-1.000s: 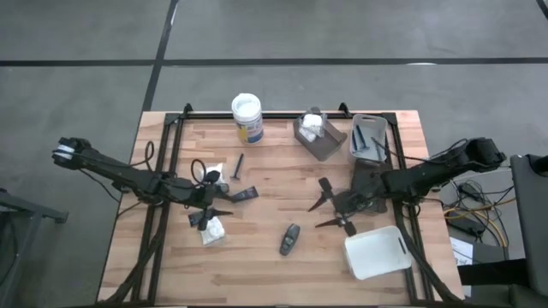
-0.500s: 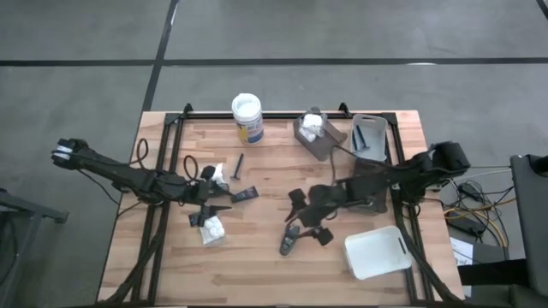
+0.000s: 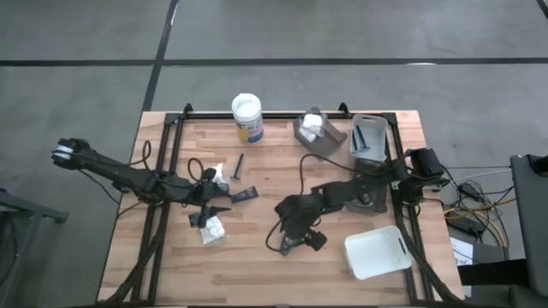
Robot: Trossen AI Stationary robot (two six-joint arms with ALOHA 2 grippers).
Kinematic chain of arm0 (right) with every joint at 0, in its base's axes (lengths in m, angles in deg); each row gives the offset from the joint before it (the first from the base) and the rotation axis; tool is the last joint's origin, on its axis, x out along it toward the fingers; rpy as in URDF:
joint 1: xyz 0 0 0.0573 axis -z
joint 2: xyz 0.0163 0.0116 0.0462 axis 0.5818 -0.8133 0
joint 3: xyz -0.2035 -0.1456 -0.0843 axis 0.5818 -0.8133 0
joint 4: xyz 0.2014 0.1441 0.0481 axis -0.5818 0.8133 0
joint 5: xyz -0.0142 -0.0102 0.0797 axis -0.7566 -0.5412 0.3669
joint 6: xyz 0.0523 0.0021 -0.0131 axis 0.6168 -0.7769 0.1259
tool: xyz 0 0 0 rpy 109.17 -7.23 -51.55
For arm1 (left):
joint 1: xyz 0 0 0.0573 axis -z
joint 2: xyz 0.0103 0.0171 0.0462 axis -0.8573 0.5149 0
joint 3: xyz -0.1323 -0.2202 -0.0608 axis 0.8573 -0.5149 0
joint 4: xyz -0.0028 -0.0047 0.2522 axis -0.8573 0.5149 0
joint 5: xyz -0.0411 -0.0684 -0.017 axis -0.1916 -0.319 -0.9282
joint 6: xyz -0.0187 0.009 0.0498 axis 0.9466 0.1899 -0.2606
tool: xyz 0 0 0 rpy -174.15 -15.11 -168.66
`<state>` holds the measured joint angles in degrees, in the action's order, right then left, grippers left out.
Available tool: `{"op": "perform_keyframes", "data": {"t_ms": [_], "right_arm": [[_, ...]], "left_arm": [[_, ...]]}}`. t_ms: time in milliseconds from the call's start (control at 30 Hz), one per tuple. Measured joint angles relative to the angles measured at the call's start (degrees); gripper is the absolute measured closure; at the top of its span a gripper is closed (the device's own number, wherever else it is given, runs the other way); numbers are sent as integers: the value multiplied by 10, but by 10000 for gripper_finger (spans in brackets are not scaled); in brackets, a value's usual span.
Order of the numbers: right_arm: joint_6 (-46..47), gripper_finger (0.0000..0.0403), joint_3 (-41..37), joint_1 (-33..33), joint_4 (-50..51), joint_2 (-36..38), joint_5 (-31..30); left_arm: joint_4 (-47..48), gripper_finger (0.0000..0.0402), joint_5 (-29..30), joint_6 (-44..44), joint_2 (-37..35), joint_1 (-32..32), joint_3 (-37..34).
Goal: Pick & Place Travel size toiletries
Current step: Put the bottom gray deodorant into the bottom black bin
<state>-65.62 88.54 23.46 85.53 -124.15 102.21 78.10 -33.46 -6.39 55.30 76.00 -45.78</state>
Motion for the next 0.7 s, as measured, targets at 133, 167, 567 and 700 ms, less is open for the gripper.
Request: {"op": "perform_keyframes", "data": {"t_ms": [133, 167, 567, 700], "right_arm": [[-18, 93, -6, 1, 4, -14, -1], [-23, 95, -8, 0, 3, -14, -4], [-59, 137, -59, 0, 1, -14, -66], [-74, 150, -68, 0, -24, -14, -68]], "left_arm": [[1, 209, 0, 1, 2, 0, 0], [3, 209, 0, 3, 2, 0, 0], [9, 209, 0, 17, 3, 0, 0], [10, 209, 0, 17, 3, 1, 0]]}}
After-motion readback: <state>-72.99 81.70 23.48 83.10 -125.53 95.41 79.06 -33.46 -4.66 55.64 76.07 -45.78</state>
